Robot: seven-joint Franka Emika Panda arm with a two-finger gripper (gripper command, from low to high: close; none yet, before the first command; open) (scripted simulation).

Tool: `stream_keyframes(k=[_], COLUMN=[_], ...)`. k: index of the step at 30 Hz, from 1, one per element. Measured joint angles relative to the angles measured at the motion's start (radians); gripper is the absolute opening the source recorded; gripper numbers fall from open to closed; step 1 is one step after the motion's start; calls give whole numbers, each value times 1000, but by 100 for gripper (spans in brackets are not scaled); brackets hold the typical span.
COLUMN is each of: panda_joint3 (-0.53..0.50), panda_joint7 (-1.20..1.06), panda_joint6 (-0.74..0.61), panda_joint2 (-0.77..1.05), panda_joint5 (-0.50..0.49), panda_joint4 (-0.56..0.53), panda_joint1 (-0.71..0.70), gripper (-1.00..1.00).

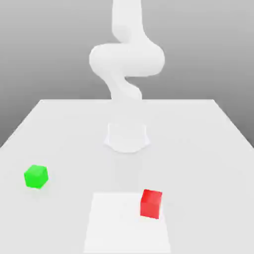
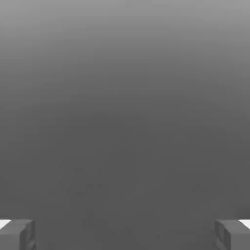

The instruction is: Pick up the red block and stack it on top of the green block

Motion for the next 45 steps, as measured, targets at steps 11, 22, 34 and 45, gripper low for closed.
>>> stream_keyframes(k=[11,22,34,45], panda_joint3=[91,116,62,-27], panda_joint7=[188,425,461,316], panda_joint6=[255,529,625,420], panda_joint2=[414,817,930,689], panda_joint5=[45,-65,-110,-23], panda_joint4=[-258,-429,-414,-448], panda_joint1=[7,30,74,-43], gripper=[0,0,-100,-100])
